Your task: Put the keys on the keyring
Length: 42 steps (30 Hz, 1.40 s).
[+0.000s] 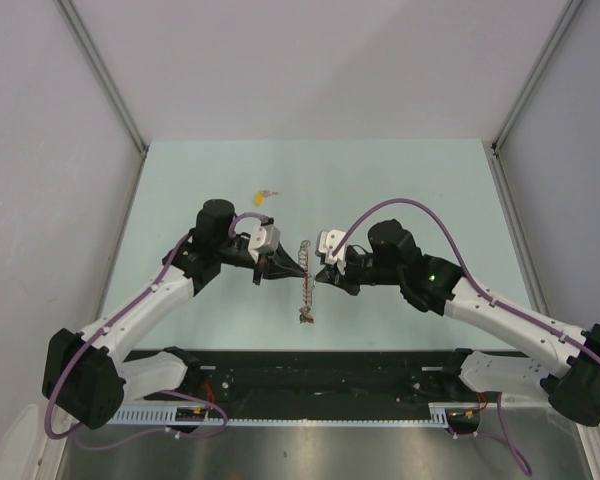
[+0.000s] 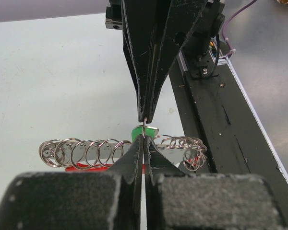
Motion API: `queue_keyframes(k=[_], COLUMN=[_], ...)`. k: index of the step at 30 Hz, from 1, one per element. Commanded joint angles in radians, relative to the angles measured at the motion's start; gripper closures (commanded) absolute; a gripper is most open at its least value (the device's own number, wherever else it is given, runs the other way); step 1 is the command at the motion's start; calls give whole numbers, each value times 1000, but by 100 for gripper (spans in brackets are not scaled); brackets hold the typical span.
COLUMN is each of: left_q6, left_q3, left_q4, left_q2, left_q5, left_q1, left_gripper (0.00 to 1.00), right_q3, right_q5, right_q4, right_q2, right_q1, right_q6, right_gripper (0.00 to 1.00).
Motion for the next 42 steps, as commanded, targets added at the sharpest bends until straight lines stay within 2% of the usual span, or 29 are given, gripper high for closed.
queue_keyframes(k=[1, 27, 42], left_q6=[34, 40, 35], left_q3=[46, 52, 54], left_q4=[-49, -61, -71], left_q2=[-10, -2, 2], left_q5=[97, 108, 88], left_q1=[-4, -10, -36], left_gripper=[99, 99, 100], right_q3=[43, 41, 55], right_q5=[-30, -89, -63], right_q4=[39, 64, 104], right_q2=[-15, -25, -1], right_q1=[0, 3, 18], right_q6=[8, -7, 2], right_gripper=[100, 100, 100])
